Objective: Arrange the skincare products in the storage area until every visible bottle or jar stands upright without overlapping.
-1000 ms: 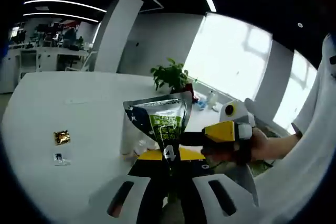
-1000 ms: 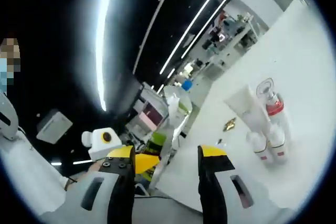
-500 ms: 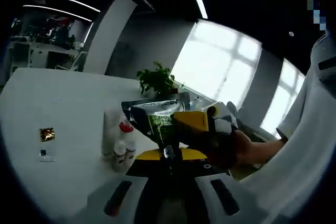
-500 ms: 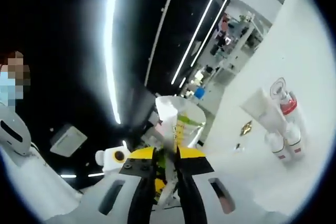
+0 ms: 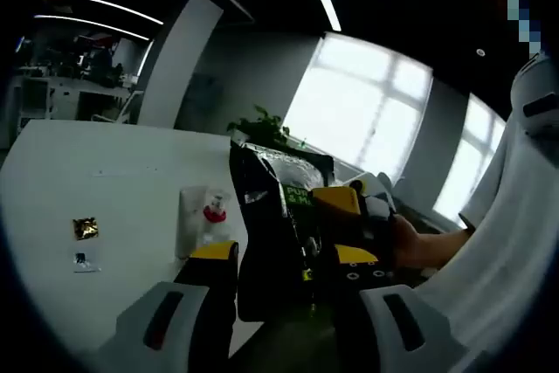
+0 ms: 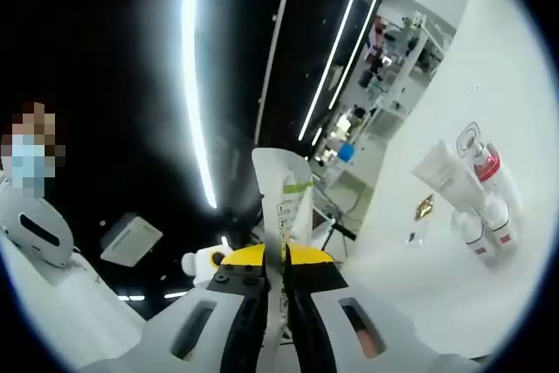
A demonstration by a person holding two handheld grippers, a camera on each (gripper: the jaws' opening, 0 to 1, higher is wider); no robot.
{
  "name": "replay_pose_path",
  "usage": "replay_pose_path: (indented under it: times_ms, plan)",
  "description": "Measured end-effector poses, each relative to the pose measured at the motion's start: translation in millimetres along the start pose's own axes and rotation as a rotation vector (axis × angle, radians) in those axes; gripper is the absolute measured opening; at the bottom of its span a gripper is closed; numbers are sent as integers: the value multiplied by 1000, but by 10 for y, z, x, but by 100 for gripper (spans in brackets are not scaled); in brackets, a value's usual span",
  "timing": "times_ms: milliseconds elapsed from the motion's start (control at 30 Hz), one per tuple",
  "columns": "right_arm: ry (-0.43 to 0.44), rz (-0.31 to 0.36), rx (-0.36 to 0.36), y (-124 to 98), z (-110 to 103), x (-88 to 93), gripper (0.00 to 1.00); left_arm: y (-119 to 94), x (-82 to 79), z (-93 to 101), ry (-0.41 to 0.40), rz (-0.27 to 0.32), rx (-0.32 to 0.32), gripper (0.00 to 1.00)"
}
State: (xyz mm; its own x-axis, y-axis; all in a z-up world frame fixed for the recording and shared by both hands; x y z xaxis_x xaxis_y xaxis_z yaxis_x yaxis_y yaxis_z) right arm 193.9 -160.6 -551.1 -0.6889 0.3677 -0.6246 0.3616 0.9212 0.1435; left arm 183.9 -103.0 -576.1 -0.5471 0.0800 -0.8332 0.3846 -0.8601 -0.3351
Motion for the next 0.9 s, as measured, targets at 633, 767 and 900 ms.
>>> replay_pose_path:
  times_ms: [633,767,900]
  plan:
    - [-53,-137,-181,467,-462,19,7,-428,-202,182,-213,122,452,24]
    - [-50,-90,-84,520,-283,29,7,-439,-194,-18,-224,140,338,20]
    - [-24,-70,-49,605,-218,145,11,-604,-342,-196,-334,293,319,5]
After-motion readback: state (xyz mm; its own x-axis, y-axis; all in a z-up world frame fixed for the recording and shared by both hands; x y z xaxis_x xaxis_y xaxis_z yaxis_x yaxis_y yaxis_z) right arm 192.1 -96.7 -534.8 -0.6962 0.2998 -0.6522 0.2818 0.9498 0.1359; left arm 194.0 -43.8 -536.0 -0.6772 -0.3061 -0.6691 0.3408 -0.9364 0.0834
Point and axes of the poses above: the point that each gripper's makers call its tool centre point, and the gripper's own axes: y roughly forward along the fingers, z roughly to its right, x roughly out of its underside, the point moved 1 cm from there along -y, roughly backward along the fingers, and after that the axes turned 11 degrees about -z, right-handed, at the moved point
